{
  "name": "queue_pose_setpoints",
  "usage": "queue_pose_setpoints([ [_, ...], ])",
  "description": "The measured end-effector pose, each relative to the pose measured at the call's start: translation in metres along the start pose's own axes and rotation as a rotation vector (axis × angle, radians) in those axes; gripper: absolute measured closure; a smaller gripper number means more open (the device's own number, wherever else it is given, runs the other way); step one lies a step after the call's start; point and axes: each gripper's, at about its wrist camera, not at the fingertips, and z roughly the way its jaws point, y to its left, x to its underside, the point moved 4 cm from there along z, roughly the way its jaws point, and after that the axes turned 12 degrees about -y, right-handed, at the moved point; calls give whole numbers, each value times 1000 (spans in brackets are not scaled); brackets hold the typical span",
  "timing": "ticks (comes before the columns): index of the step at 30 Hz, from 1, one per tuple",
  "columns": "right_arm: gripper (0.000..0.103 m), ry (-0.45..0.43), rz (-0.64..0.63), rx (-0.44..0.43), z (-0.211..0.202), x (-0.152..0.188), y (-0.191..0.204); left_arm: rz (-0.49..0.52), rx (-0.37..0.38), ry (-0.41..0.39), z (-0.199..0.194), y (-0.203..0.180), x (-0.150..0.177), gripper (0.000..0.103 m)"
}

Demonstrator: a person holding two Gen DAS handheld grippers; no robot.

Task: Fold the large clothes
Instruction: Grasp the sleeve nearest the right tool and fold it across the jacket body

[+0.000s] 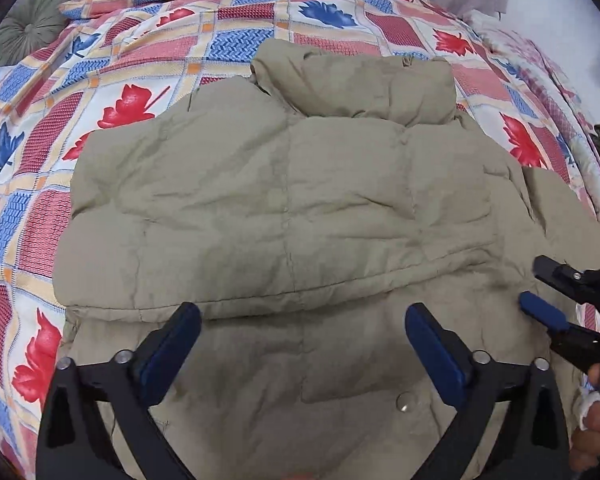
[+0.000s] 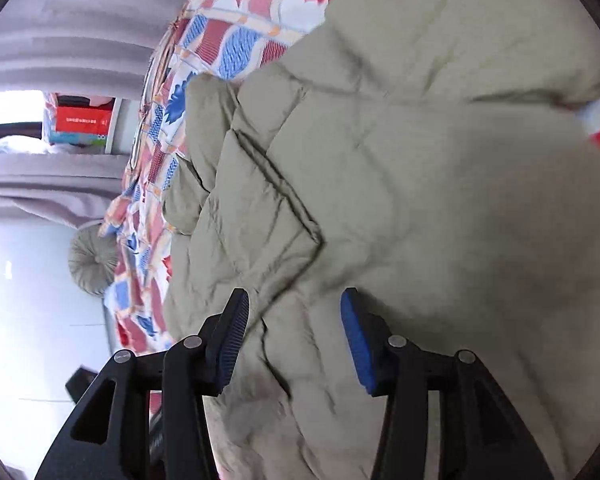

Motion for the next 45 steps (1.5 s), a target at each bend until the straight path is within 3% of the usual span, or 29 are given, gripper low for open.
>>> queue_pose_setpoints([
  [5,51,-31,77,-7,34,-7,-1,13,-26,-29,5,1,-13,0],
  [6,61,-46,88,-6,35,-9,-1,10,-33,-29,7,3,-15,0],
  [7,94,-56,90,9,35,-11,-1,3,-41,-28,9,5,-16,0],
  [14,96,-39,12,62,22,-3,-12,30,-81,19,24,18,-2,0],
  [18,91,-23,-114,85,5,-9,-1,45,-44,56,21,14,6,0],
  [20,68,-42,-167,80,-18,-10,1,54,-24,50,13,8,6,0],
  [21,37,-51,-174,86,-31,-10,-2,61,-14,48,8,4,5,0],
  [22,23,-71,-169,92,-46,-11,-7,71,-4,47,4,-1,5,0],
  [28,23,-201,-30,171,-137,-31,-73,114,53,54,-18,-43,9,0],
  [34,23,-352,155,213,-209,-85,-156,144,107,66,-29,-102,16,0],
  [40,23,-426,286,199,-233,-138,-210,144,144,85,-31,-159,24,0],
  [45,23,-460,429,92,-221,-173,-234,155,153,83,-31,-190,28,0],
])
